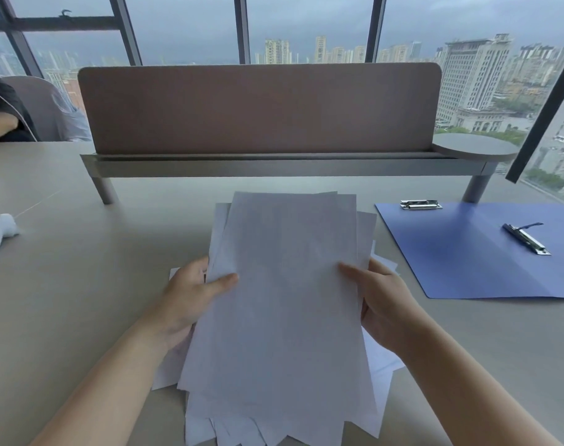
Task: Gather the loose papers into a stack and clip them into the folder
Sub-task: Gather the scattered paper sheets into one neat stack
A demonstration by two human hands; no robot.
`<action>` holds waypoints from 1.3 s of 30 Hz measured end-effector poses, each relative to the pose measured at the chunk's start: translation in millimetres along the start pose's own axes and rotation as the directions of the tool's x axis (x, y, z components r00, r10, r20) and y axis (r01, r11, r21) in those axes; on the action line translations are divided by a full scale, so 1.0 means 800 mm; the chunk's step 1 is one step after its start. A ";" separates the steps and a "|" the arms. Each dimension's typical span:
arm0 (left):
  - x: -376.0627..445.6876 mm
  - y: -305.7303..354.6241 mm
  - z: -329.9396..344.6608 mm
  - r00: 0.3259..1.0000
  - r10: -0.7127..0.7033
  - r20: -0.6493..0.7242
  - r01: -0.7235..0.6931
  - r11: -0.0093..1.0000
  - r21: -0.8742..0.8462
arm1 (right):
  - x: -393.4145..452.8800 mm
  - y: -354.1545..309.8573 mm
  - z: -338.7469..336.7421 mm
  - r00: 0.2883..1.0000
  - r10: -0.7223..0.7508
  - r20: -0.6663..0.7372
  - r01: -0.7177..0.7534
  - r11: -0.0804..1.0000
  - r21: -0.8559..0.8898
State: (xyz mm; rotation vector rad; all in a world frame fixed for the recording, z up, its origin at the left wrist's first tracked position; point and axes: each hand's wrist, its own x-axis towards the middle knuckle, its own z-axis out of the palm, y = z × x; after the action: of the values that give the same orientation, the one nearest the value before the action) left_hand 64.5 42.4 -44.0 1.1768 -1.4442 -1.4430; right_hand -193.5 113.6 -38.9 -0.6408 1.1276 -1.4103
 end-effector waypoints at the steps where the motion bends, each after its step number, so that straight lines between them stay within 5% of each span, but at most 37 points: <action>1: -0.001 0.001 0.002 1.000 -0.003 -0.012 0.002 1.000 -0.020 | 0.000 0.001 0.000 1.000 -0.001 0.018 0.001 1.000 0.007; 8: 0.003 0.011 -0.003 0.954 0.005 -0.300 -0.120 0.923 -0.365 | -0.010 0.012 0.006 0.978 0.071 0.198 -0.011 0.957 -0.289; 12: 0.000 0.017 -0.008 0.948 0.025 -0.317 -0.193 0.839 -0.508 | -0.017 0.012 0.014 0.965 0.065 0.255 0.033 0.931 -0.364; 20: -0.011 0.023 0.000 0.991 0.013 -0.133 -0.082 0.842 -0.533 | -0.015 0.012 0.016 0.981 -0.044 0.187 0.121 0.897 -0.425; 30: -0.019 0.026 0.004 0.999 -0.023 0.044 0.045 0.785 -0.618 | -0.013 0.011 0.019 0.984 -0.001 0.177 0.020 0.994 -0.106; 35: -0.023 0.022 0.006 0.968 -0.019 0.250 0.183 0.735 -0.653 | -0.009 0.009 0.018 0.990 -0.058 0.127 0.053 0.998 0.043; 39: -0.028 0.016 0.005 0.920 0.023 0.391 0.221 0.793 -0.567 | -0.008 0.010 0.015 0.978 -0.075 0.197 0.070 0.997 0.035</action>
State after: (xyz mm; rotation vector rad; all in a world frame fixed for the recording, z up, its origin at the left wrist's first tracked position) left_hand 65.9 64.4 -29.2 0.5864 -1.0166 -2.0948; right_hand -178.4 117.8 -39.6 -0.7912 0.9338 -1.3878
